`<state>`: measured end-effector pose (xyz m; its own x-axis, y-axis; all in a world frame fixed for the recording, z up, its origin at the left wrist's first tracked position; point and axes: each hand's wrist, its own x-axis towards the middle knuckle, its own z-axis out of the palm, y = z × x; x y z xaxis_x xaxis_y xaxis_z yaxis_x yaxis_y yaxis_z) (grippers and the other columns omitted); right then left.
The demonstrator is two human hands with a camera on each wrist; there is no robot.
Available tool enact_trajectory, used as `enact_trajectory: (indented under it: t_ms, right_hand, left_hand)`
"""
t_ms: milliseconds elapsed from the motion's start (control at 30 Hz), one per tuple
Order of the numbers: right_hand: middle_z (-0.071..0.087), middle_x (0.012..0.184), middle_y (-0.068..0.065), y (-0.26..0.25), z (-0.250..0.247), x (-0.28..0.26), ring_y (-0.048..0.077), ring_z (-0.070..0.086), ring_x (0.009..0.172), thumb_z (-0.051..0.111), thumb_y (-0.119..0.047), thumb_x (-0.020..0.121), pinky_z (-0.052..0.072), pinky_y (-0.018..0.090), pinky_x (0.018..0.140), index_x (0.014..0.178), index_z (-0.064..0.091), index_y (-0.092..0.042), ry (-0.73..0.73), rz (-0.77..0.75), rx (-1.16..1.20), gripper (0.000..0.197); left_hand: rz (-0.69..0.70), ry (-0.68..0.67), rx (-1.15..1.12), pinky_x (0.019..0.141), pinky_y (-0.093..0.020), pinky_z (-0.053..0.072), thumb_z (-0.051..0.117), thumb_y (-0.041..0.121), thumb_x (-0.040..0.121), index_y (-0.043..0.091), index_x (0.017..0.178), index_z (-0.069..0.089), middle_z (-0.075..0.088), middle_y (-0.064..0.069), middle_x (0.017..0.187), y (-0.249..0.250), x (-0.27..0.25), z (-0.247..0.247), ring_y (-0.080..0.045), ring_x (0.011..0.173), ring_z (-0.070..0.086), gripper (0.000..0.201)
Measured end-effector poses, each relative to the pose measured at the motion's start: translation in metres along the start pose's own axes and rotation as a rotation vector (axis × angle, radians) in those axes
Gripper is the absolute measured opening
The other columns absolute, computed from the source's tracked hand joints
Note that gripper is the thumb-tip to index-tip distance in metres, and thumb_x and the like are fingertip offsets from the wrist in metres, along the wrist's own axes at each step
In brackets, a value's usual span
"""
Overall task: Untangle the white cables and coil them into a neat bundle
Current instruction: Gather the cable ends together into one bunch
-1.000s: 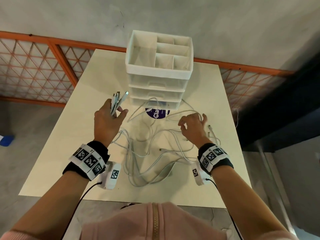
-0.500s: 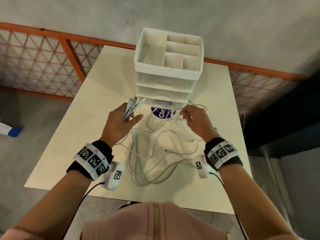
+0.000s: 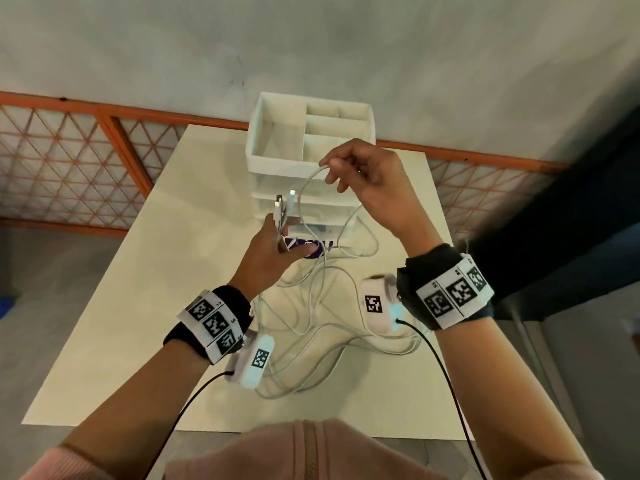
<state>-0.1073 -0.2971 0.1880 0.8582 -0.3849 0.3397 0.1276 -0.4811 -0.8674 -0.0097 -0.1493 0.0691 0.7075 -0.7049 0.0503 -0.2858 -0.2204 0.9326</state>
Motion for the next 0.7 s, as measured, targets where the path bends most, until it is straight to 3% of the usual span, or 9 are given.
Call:
enact_trajectory:
  t_ms: [100, 167, 267, 333, 367, 433, 533, 600, 700]
  right_hand:
    - [0.064, 0.076, 0.005, -0.003, 0.0, -0.003, 0.001, 0.058, 0.062, 0.052, -0.002, 0.095, 0.043, 0.01, 0.063, 0.098, 0.063, -0.001, -0.072, 0.012, 0.095, 0.011]
    - [0.062, 0.073, 0.007, 0.003, -0.001, -0.008, 0.003, 0.057, 0.061, 0.051, -0.001, 0.095, 0.043, 0.011, 0.062, 0.097, 0.061, -0.001, -0.123, 0.048, 0.113, 0.011]
    - [0.059, 0.064, 0.008, 0.019, -0.006, -0.017, 0.007, 0.054, 0.054, 0.049, -0.005, 0.097, 0.044, 0.015, 0.056, 0.085, 0.059, -0.002, -0.166, 0.207, 0.122, 0.016]
    - [0.059, 0.06, 0.006, 0.034, -0.008, -0.025, 0.011, 0.052, 0.051, 0.048, -0.014, 0.098, 0.042, 0.019, 0.054, 0.081, 0.06, -0.001, -0.233, 0.337, 0.054, 0.025]
    - [0.061, 0.06, 0.006, 0.042, -0.008, -0.028, 0.013, 0.053, 0.052, 0.048, -0.02, 0.099, 0.042, 0.022, 0.056, 0.08, 0.062, -0.002, -0.286, 0.395, -0.002, 0.029]
    - [0.065, 0.066, 0.005, 0.058, -0.004, -0.035, 0.013, 0.058, 0.055, 0.046, -0.025, 0.1, 0.044, 0.025, 0.06, 0.081, 0.064, -0.011, -0.415, 0.495, -0.111, 0.03]
    - [0.072, 0.095, 0.011, 0.076, 0.008, -0.04, 0.012, 0.064, 0.073, 0.037, -0.026, 0.102, 0.048, 0.027, 0.071, 0.104, 0.064, -0.008, -0.566, 0.606, -0.192, 0.032]
    - [0.069, 0.112, 0.016, 0.079, 0.019, -0.039, 0.015, 0.063, 0.084, 0.032, -0.031, 0.103, 0.048, 0.028, 0.076, 0.121, 0.057, -0.004, -0.519, 0.663, -0.147, 0.041]
    - [0.068, 0.112, 0.016, 0.073, 0.035, -0.034, 0.021, 0.065, 0.091, 0.031, -0.033, 0.103, 0.05, 0.031, 0.082, 0.122, 0.057, -0.006, -0.4, 0.633, -0.075, 0.042]
  left_hand:
    - [0.06, -0.042, -0.084, 0.05, -0.018, 0.048, 0.065, 0.015, 0.088, 0.035, 0.099, 0.05, 0.069, -0.004, 0.104, 0.005, -0.001, 0.008, -0.002, 0.062, 0.06, 0.027]
    - [0.044, 0.005, -0.14, 0.047, -0.021, 0.051, 0.057, 0.009, 0.092, 0.012, 0.101, 0.055, 0.071, 0.0, 0.09, 0.006, -0.002, 0.011, -0.009, 0.076, 0.069, 0.009]
    - [0.014, 0.055, -0.188, 0.055, -0.023, 0.055, 0.055, 0.005, 0.092, -0.01, 0.102, 0.055, 0.07, -0.001, 0.084, -0.003, 0.002, 0.006, -0.006, 0.081, 0.069, 0.017]
    - [0.048, 0.057, -0.193, 0.069, -0.032, 0.058, 0.056, 0.001, 0.09, 0.008, 0.097, 0.065, 0.072, 0.005, 0.086, -0.002, 0.004, -0.002, -0.011, 0.088, 0.07, 0.013]
    - [0.059, 0.067, -0.181, 0.077, -0.037, 0.058, 0.054, -0.003, 0.088, 0.022, 0.09, 0.067, 0.073, 0.008, 0.088, 0.002, 0.003, -0.006, -0.016, 0.092, 0.07, 0.029]
    - [0.078, 0.071, -0.228, 0.086, -0.039, 0.056, 0.044, -0.014, 0.088, 0.031, 0.081, 0.062, 0.072, 0.002, 0.093, 0.014, -0.002, -0.01, -0.024, 0.097, 0.069, 0.049]
    - [0.103, 0.024, -0.373, 0.092, -0.044, 0.053, 0.037, -0.004, 0.096, 0.011, 0.085, 0.064, 0.07, -0.017, 0.104, 0.028, -0.011, -0.014, -0.031, 0.101, 0.068, 0.033]
    - [0.107, -0.012, -0.439, 0.09, -0.043, 0.054, 0.043, 0.012, 0.096, 0.012, 0.082, 0.066, 0.071, -0.019, 0.101, 0.034, -0.016, -0.013, -0.033, 0.099, 0.068, 0.028]
    - [0.098, -0.104, -0.404, 0.08, -0.037, 0.058, 0.059, -0.003, 0.088, 0.0, 0.081, 0.044, 0.076, -0.006, 0.087, 0.032, -0.015, -0.01, -0.024, 0.088, 0.072, 0.016]
